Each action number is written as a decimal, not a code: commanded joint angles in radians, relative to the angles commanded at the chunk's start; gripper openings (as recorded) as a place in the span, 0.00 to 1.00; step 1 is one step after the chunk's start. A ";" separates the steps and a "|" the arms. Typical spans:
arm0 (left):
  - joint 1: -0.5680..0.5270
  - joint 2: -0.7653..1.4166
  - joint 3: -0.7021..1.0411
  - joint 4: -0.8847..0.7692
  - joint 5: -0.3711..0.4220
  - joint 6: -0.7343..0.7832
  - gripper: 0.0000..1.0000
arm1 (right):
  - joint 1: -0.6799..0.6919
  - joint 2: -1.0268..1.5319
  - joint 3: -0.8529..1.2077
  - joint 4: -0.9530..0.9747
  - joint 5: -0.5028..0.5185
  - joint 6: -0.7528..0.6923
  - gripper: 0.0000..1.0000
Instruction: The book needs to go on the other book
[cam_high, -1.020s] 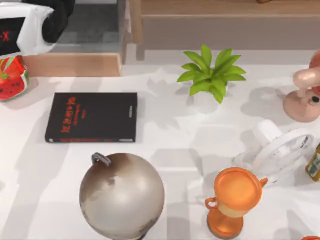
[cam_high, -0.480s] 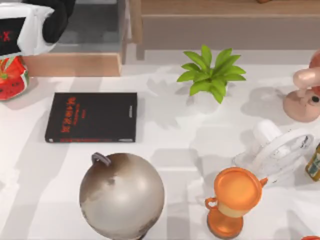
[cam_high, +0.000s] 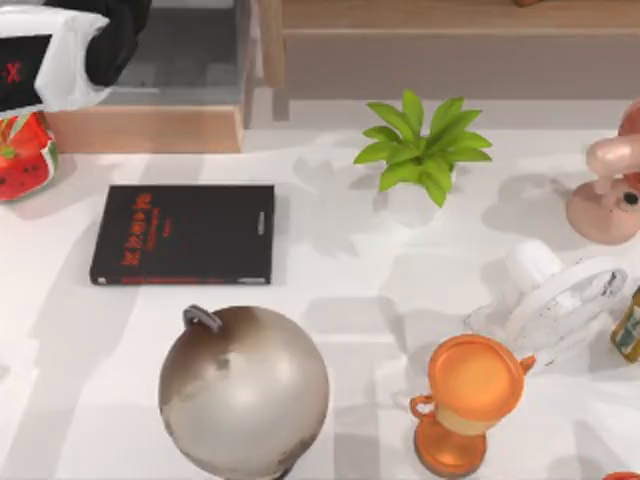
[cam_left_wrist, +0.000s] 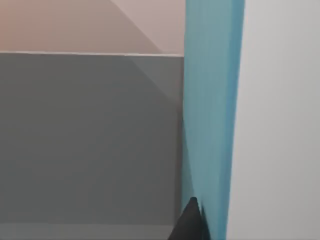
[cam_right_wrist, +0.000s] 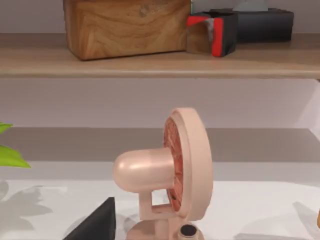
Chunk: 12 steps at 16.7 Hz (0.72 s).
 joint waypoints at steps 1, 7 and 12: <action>0.000 0.000 0.000 0.000 0.000 0.000 0.00 | 0.000 0.000 0.000 0.000 0.000 0.000 1.00; 0.005 -0.007 -0.005 0.002 -0.003 0.009 0.00 | 0.000 0.000 0.000 0.000 0.000 0.000 1.00; 0.011 -0.049 -0.026 -0.012 -0.010 0.021 0.00 | 0.000 0.000 0.000 0.000 0.000 0.000 1.00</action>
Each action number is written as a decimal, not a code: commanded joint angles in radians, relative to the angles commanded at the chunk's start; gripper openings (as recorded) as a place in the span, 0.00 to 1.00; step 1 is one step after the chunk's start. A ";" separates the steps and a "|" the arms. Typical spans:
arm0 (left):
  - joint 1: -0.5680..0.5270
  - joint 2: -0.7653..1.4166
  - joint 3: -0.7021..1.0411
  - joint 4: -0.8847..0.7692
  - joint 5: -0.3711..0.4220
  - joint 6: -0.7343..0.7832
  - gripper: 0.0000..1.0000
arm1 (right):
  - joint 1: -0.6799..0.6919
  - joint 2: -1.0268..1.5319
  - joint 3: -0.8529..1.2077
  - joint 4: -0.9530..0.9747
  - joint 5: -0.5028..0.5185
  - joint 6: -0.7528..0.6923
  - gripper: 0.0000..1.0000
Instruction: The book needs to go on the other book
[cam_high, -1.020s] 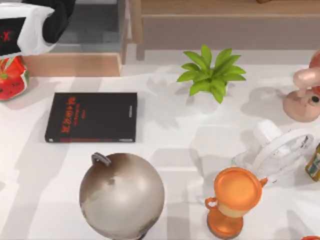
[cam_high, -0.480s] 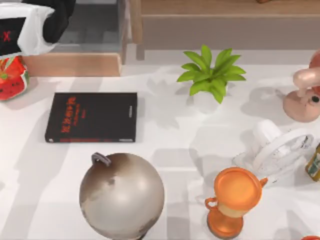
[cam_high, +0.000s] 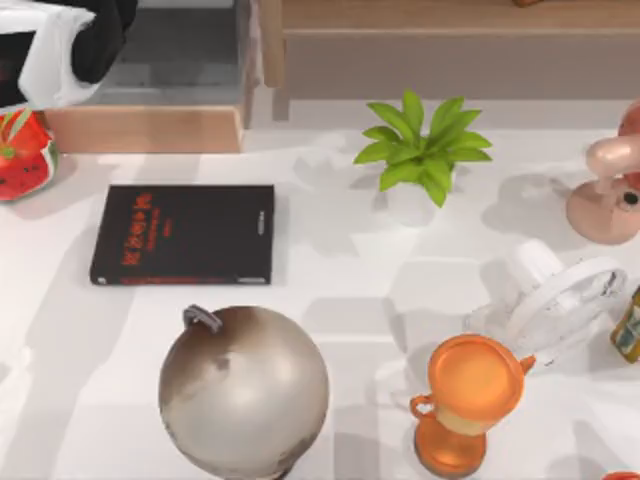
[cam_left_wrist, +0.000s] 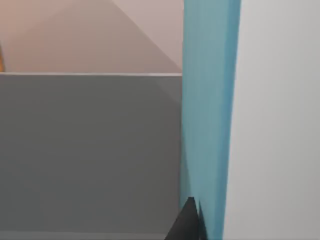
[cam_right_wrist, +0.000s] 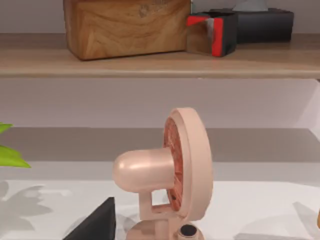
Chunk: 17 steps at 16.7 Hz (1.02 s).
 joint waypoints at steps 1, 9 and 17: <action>-0.009 -0.002 -0.001 -0.004 0.002 -0.008 0.00 | 0.000 0.000 0.000 0.000 0.000 0.000 1.00; -0.014 -0.029 -0.014 -0.010 0.001 0.015 0.00 | 0.000 0.000 0.000 0.000 0.000 0.000 1.00; -0.068 -0.382 -0.266 -0.039 -0.058 0.468 0.00 | 0.000 0.000 0.000 0.000 0.000 0.000 1.00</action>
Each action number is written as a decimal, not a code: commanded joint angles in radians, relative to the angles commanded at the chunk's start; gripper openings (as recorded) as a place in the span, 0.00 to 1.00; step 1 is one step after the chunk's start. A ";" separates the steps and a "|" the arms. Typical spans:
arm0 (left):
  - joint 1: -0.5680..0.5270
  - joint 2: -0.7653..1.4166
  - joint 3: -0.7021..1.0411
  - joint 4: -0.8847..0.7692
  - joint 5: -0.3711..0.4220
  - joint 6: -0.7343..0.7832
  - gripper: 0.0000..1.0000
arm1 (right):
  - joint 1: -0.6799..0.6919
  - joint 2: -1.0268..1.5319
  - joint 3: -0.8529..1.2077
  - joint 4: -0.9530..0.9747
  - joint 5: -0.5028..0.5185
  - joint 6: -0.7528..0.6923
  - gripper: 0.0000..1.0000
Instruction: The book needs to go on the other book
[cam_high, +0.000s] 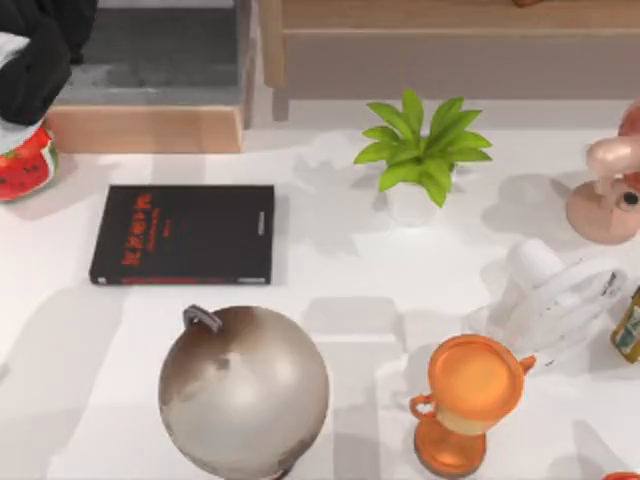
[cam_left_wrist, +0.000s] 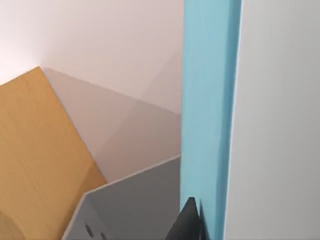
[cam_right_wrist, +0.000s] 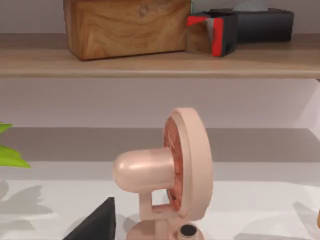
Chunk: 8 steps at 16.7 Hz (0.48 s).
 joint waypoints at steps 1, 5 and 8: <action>-0.013 -0.045 -0.052 -0.004 -0.012 0.078 0.00 | 0.000 0.000 0.000 0.000 0.000 0.000 1.00; -0.073 -0.171 -0.273 -0.012 -0.060 0.402 0.00 | 0.000 0.000 0.000 0.000 0.000 0.000 1.00; -0.116 -0.175 -0.419 -0.008 -0.082 0.611 0.00 | 0.000 0.000 0.000 0.000 0.000 0.000 1.00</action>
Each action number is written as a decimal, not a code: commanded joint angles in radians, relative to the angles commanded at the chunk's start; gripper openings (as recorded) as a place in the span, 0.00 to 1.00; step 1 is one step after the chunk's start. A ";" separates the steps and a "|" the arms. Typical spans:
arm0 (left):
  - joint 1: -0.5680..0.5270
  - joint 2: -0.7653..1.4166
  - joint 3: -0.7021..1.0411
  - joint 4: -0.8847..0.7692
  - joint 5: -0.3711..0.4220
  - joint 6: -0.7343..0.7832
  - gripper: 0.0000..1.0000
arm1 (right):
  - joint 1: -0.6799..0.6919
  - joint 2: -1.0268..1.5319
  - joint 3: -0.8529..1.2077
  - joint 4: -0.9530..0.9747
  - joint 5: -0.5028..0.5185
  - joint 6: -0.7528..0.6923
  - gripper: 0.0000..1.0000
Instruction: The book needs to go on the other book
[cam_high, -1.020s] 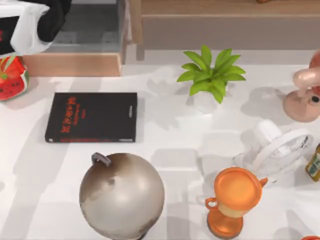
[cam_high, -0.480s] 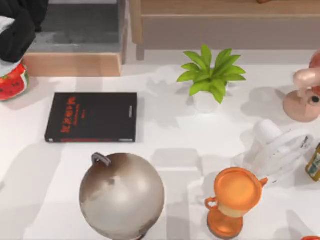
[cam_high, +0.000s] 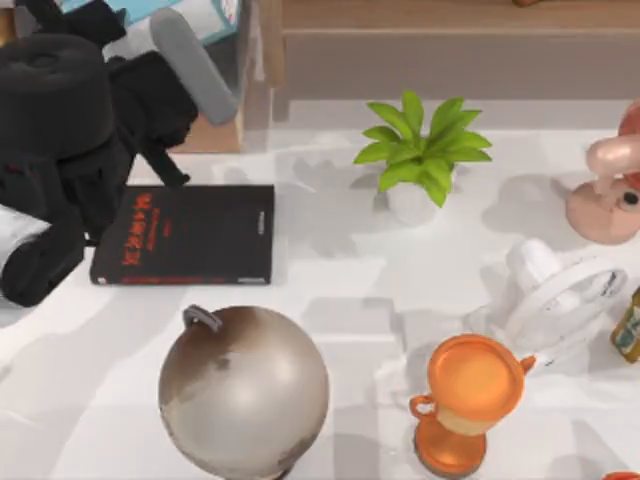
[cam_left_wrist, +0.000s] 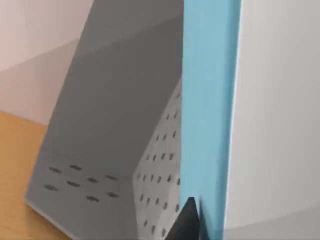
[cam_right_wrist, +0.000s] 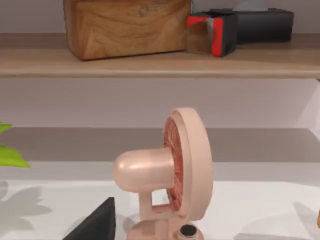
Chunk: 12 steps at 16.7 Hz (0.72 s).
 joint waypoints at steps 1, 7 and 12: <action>-0.009 0.020 -0.042 0.002 -0.004 0.056 0.00 | 0.000 0.000 0.000 0.000 0.000 0.000 1.00; -0.045 0.210 -0.184 0.016 -0.003 0.233 0.00 | 0.000 0.000 0.000 0.000 0.000 0.000 1.00; -0.052 0.226 -0.191 0.018 -0.001 0.240 0.00 | 0.000 0.000 0.000 0.000 0.000 0.000 1.00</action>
